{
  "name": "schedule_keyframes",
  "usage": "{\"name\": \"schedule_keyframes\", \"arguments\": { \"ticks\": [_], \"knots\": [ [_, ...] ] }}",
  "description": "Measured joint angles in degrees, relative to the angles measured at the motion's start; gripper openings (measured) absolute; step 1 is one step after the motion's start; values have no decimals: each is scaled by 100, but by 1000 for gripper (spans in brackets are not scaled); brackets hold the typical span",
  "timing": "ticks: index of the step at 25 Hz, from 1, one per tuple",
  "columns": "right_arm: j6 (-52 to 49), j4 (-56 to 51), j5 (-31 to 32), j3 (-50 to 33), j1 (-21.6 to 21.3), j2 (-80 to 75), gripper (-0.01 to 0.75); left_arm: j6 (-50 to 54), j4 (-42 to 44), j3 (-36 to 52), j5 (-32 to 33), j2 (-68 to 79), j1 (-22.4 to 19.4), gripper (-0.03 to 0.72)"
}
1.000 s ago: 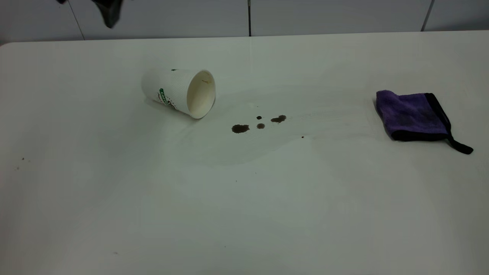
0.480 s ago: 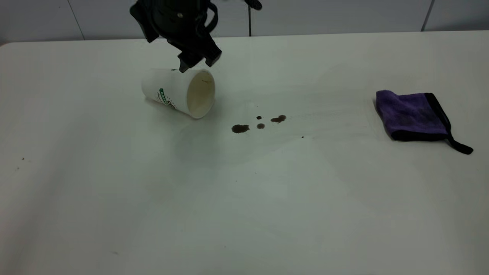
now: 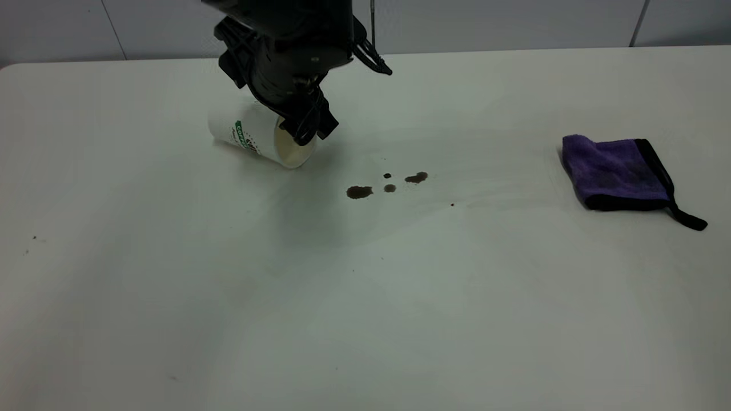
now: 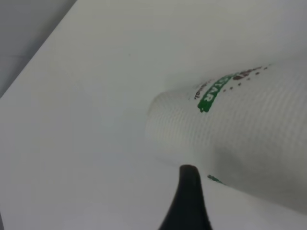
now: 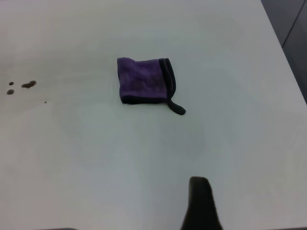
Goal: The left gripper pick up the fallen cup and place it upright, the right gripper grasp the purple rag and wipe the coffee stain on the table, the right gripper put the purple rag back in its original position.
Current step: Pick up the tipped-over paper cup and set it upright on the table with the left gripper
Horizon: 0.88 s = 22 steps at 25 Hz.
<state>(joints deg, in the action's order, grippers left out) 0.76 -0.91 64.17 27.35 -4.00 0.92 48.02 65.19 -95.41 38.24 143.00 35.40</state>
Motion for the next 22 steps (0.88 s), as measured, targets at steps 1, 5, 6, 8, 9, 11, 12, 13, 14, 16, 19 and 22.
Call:
{"name": "schedule_keyframes", "arguments": {
  "ticks": [1, 5, 6, 8, 9, 11, 12, 13, 14, 16, 19, 22],
  "knots": [
    [0, 0, 0, 0, 0, 0, 586, 84, 54, 0, -17, 49, 0, 688],
    [0, 0, 0, 0, 0, 0, 586, 200, 90, -6, -63, 89, 67, 682],
    [0, 0, 0, 0, 0, 0, 586, 221, 116, -17, -112, 89, 89, 680],
    [0, 0, 0, 0, 0, 0, 586, 245, 153, -30, -201, 89, 95, 675],
    [0, 0, 0, 0, 0, 0, 586, 266, 188, -35, -218, 96, 88, 672],
    [0, 0, 0, 0, 0, 0, 586, 290, 236, -41, -226, 139, 28, 662],
    [0, 0, 0, 0, 0, 0, 586, 321, 272, -48, -221, 176, -26, 653],
    [0, 0, 0, 0, 0, 0, 586, 350, 313, -59, -202, 218, -85, 641],
    [0, 0, 0, 0, 0, 0, 586, 368, 342, -65, -161, 273, -127, 626],
    [0, -6, 0, 0, 0, 0, 586, 392, 456, -65, -50, 348, -236, 570],
    [0, -13, 0, 0, 0, 0, 586, 398, 618, -65, 39, 406, -323, 411],
    [0, -13, 0, 0, 0, 0, 586, 384, 674, -65, 116, 366, -349, 160]
  ]
}}
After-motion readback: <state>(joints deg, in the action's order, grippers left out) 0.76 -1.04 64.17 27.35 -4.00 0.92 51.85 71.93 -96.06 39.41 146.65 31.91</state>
